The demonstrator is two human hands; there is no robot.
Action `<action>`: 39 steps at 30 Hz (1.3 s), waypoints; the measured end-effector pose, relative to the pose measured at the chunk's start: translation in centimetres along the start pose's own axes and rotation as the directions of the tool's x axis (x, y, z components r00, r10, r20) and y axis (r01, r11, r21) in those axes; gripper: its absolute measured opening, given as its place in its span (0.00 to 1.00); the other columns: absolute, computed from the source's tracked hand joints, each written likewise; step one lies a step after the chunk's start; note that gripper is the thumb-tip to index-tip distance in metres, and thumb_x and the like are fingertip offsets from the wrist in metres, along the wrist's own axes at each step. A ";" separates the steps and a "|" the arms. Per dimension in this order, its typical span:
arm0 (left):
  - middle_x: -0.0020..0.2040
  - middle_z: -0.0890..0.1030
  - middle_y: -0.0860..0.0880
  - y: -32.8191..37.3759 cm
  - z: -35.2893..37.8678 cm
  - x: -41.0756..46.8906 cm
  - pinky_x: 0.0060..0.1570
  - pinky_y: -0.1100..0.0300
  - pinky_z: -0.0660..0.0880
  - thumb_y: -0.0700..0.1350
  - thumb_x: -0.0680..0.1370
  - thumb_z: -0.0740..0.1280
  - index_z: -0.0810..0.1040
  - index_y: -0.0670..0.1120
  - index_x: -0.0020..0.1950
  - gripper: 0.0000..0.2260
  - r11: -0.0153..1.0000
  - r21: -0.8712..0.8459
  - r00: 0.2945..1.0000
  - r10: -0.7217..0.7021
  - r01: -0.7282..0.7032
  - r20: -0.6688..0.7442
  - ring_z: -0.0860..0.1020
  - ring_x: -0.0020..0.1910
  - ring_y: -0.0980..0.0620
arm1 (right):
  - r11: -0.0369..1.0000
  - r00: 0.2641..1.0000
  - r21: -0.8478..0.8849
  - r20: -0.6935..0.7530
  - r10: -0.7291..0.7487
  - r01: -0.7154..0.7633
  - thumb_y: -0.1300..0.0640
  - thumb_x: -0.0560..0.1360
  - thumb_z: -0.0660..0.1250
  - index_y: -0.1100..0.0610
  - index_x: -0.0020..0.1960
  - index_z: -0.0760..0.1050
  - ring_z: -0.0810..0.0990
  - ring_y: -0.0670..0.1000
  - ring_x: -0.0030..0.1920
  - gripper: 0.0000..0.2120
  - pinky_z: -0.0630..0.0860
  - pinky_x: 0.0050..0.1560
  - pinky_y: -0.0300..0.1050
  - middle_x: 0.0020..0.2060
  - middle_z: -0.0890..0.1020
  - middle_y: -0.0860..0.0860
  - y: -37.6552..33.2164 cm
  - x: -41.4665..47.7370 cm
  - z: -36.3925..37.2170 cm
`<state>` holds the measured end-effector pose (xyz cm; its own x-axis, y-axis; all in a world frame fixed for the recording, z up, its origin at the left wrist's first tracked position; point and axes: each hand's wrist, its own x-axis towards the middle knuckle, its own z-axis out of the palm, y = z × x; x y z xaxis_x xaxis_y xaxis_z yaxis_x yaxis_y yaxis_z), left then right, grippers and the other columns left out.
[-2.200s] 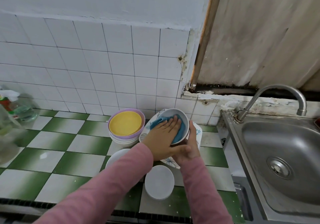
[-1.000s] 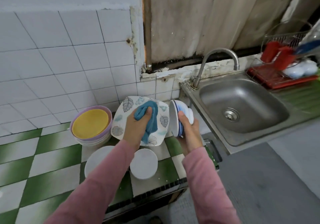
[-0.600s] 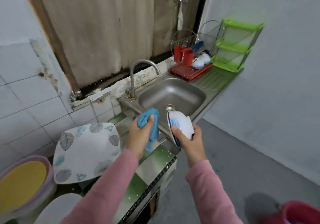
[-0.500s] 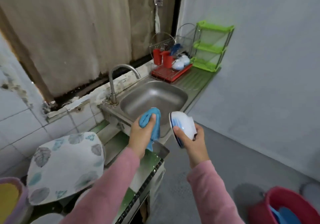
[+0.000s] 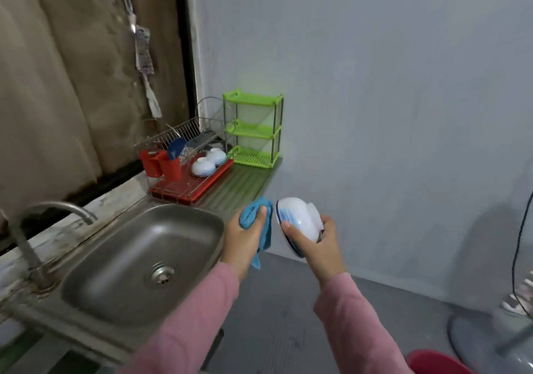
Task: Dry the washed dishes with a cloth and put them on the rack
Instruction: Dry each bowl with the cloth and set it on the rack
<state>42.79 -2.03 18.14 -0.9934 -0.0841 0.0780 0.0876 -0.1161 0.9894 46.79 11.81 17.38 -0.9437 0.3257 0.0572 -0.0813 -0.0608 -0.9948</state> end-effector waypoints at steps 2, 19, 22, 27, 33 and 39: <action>0.50 0.84 0.50 0.7 2.9 3.5 0.58 0.48 0.78 0.49 0.78 0.70 0.80 0.53 0.50 0.02 0.999 -0.008 0.999 0.033 -0.034 -0.023 0.82 0.52 0.49 | 0.999 0.999 -0.017 0.016 -0.031 0.031 0.49 0.66 0.81 0.46 0.62 0.66 0.77 0.39 0.51 0.32 0.74 0.40 0.30 0.55 0.75 0.42 -1.3 4.4 -1.0; 0.46 0.82 0.56 0.7 8.4 29.6 0.53 0.57 0.77 0.45 0.80 0.67 0.78 0.57 0.48 0.06 0.980 0.060 0.937 0.200 -0.191 -0.286 0.80 0.48 0.57 | 0.986 0.955 -0.052 0.260 -0.140 0.159 0.41 0.57 0.78 0.49 0.63 0.66 0.78 0.41 0.52 0.40 0.75 0.49 0.38 0.54 0.75 0.44 -2.2 35.4 5.6; 0.45 0.82 0.53 0.1 6.9 34.2 0.53 0.56 0.77 0.44 0.80 0.67 0.79 0.53 0.50 0.04 0.974 0.113 0.907 0.225 -0.197 -0.356 0.81 0.48 0.53 | 0.987 0.944 -0.065 0.308 -0.123 0.149 0.45 0.61 0.82 0.49 0.63 0.66 0.77 0.44 0.53 0.38 0.72 0.52 0.39 0.55 0.75 0.44 -1.0 40.2 9.3; 0.52 0.82 0.50 -2.7 3.4 40.0 0.59 0.48 0.75 0.56 0.77 0.67 0.79 0.60 0.49 0.04 0.963 0.247 0.841 0.220 -0.107 -0.494 0.79 0.55 0.49 | 0.982 0.899 -0.127 0.432 -0.072 0.140 0.52 0.66 0.81 0.53 0.62 0.66 0.76 0.47 0.50 0.32 0.70 0.51 0.39 0.55 0.76 0.50 0.6 47.4 15.8; 0.51 0.81 0.55 -6.8 0.4 42.7 0.54 0.57 0.74 0.49 0.80 0.66 0.77 0.56 0.57 0.06 0.983 0.181 0.789 0.106 0.006 -0.605 0.79 0.52 0.56 | 0.970 0.798 -0.207 0.602 0.023 0.128 0.54 0.66 0.82 0.57 0.60 0.67 0.76 0.47 0.47 0.32 0.72 0.35 0.28 0.52 0.76 0.53 6.1 51.6 21.7; 0.51 0.82 0.57 -11.4 -1.8 43.8 0.55 0.58 0.76 0.51 0.79 0.68 0.77 0.59 0.55 0.06 0.984 0.124 0.696 0.002 0.126 -0.718 0.79 0.52 0.57 | 0.971 0.659 -0.219 0.745 0.100 0.099 0.53 0.62 0.84 0.52 0.67 0.67 0.77 0.50 0.59 0.39 0.74 0.55 0.46 0.58 0.76 0.48 12.8 53.6 26.0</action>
<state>-1.55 -6.21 10.08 -0.6377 -0.7697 -0.0319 -0.0478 -0.0018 0.9989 -13.19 3.94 9.91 -0.8691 -0.4946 0.0004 -0.1027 0.1795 -0.9784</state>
